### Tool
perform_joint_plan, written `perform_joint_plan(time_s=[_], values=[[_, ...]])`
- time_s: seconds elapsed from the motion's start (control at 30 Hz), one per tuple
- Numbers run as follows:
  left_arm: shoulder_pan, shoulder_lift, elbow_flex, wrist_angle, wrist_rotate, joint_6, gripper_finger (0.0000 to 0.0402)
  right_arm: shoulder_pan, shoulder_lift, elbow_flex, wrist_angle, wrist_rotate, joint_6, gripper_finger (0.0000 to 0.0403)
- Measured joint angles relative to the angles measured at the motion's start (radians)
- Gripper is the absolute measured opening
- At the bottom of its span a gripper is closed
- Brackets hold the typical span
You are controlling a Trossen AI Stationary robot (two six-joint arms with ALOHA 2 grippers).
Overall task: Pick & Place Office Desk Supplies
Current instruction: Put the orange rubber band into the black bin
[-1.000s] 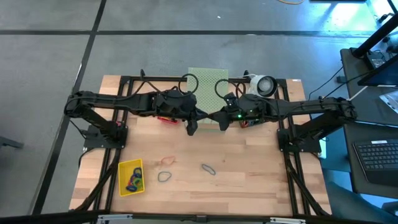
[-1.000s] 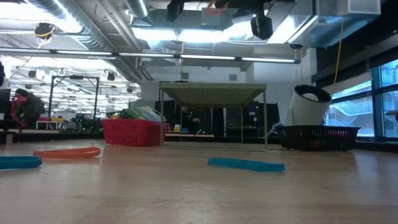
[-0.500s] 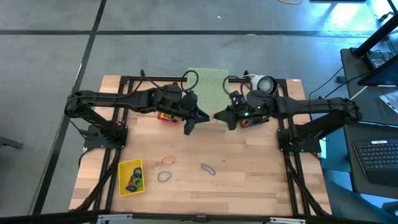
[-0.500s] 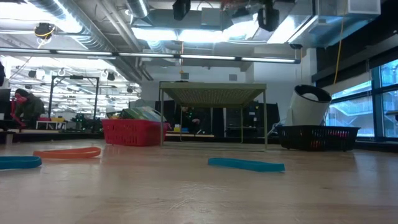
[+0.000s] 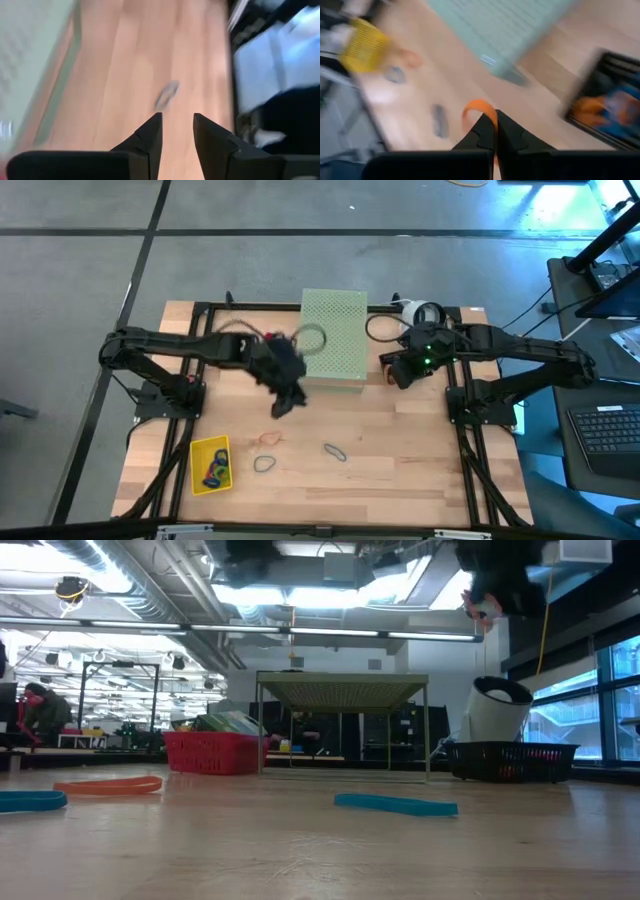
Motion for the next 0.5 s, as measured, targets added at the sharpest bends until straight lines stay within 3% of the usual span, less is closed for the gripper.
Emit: perform_joint_plan(time_s=[0.2, 0.5], values=[[-0.108, 0.026, 0.000, -0.187, -0.172, -0.022, 0.0100, -0.074, 0.009, 0.000, -0.155, 0.036, -0.079, 0.0000], [-0.200, 0.104, 0.000, -0.238, -0.248, -0.079, 0.0115, -0.227, 0.031, -0.066, -0.159, 0.014, -0.181, 0.0000]])
